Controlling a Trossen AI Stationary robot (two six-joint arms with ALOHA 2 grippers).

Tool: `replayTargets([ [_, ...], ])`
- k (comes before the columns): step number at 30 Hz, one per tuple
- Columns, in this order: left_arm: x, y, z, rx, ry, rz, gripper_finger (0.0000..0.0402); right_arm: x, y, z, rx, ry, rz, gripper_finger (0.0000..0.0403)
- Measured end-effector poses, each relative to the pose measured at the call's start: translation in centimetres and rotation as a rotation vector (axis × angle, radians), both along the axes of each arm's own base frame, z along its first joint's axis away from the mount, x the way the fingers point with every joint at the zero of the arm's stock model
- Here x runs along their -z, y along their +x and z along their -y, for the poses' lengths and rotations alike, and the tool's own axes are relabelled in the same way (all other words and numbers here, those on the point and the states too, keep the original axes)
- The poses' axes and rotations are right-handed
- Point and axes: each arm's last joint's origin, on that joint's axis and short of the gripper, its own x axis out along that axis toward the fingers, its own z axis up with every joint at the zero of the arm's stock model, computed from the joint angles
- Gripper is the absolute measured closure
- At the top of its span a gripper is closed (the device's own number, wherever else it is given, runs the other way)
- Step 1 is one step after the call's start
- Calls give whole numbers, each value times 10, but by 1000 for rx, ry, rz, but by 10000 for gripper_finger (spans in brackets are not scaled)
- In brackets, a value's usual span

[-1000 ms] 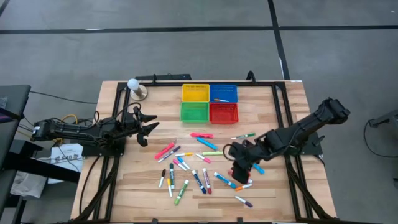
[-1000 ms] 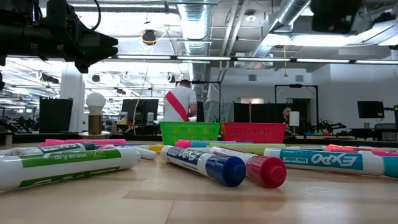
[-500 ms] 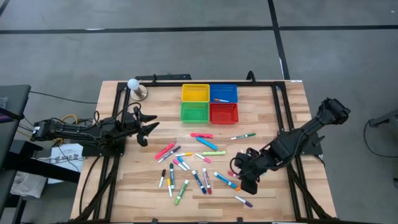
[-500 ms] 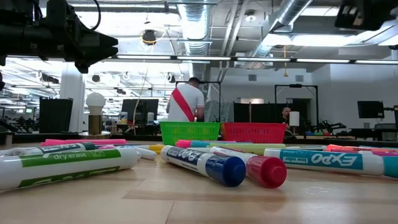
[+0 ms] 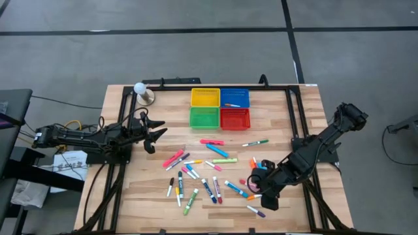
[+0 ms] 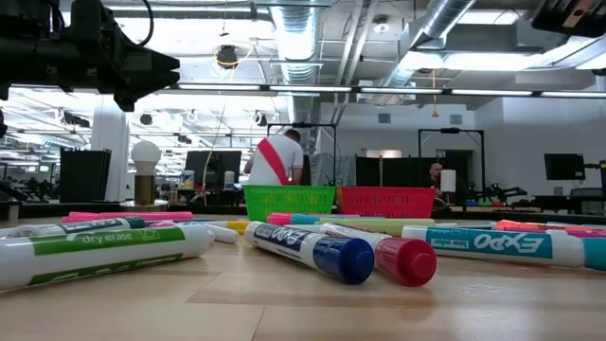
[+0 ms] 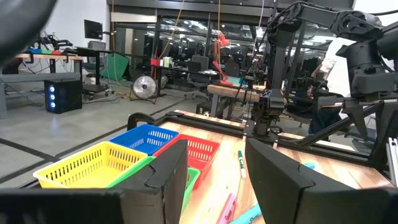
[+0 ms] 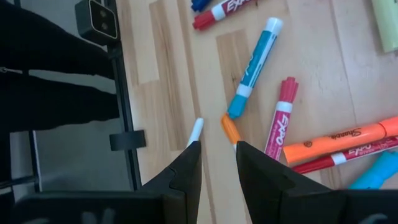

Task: Pick & Place Markers
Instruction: Put the small orange highlighter pen into the blue bin

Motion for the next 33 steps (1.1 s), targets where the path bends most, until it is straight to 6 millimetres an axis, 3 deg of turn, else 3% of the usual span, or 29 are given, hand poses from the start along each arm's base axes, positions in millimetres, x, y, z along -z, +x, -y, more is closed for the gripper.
replayTargets([
  [22,0,0,0,0,3,-1,241,4,1,2,10,-46,-12,313],
  [33,0,0,0,-1,3,-2,241,56,22,-14,1,-140,-177,313],
])
